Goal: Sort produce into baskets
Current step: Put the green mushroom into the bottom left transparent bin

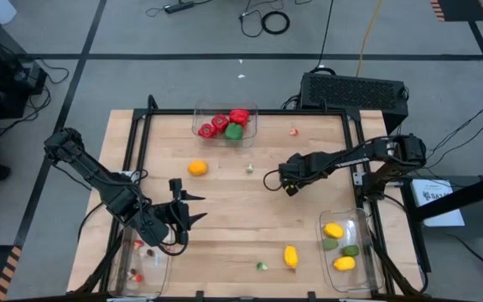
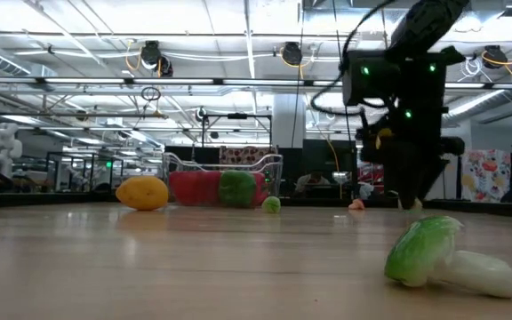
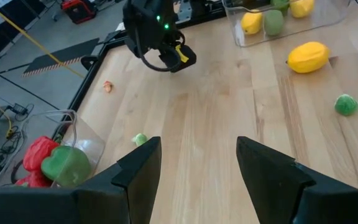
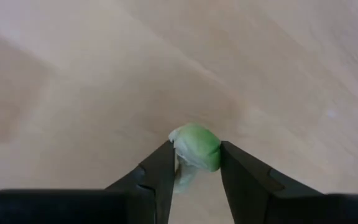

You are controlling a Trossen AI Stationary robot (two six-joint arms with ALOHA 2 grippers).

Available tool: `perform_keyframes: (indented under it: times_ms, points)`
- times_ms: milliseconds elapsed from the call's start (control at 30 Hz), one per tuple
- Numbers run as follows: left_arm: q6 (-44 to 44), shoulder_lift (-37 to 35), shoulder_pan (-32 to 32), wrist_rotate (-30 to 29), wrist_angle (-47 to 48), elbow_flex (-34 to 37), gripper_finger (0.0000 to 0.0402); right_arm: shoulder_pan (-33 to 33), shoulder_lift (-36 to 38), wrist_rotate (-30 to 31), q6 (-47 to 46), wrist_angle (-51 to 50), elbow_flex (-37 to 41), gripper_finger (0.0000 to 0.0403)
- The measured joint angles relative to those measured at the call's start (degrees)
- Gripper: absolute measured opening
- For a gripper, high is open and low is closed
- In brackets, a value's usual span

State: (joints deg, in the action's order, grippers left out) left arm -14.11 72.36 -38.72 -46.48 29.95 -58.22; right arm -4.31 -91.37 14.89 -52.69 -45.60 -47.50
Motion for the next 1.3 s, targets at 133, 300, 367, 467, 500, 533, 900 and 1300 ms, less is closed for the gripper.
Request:
perform_keyframes:
  times_ms: [133,300,367,467,500,533,900,1300]
  points:
    - [0.0,0.0,0.0,0.0,0.0,0.0,0.0216,2.5,0.1,-0.1,2.0,2.2,-3.7,0.0118]
    - [0.0,0.0,0.0,0.0,-0.9,0.0,0.0216,6.0,0.1,-0.1,5.6,7.4,-9.4,0.0118]
    - [0.0,0.0,0.0,0.0,-2.1,0.0,0.0216,7.3,0.1,-0.1,8.2,11.3,-11.6,0.0118]
    - [0.0,0.0,0.0,-0.1,-3.3,0.0,0.0216,9.3,0.1,-0.3,15.4,18.1,-14.9,0.0118]
    - [0.0,0.0,0.0,-0.1,-3.6,0.0,0.0216,9.9,0.1,-0.3,18.5,20.3,-15.9,0.0118]
    - [-0.1,0.0,0.0,-0.1,-4.1,0.0,0.0216,10.6,0.2,-0.2,22.0,22.7,-16.9,0.0118]
    - [-7.7,0.0,-0.4,-0.2,-9.2,0.0,0.0216,15.5,0.2,0.0,52.5,43.2,-19.1,0.0119]
    - [-7.6,4.2,-3.6,-5.3,-26.4,1.9,0.0216,18.9,0.2,-2.4,67.3,63.7,-19.2,0.0119]
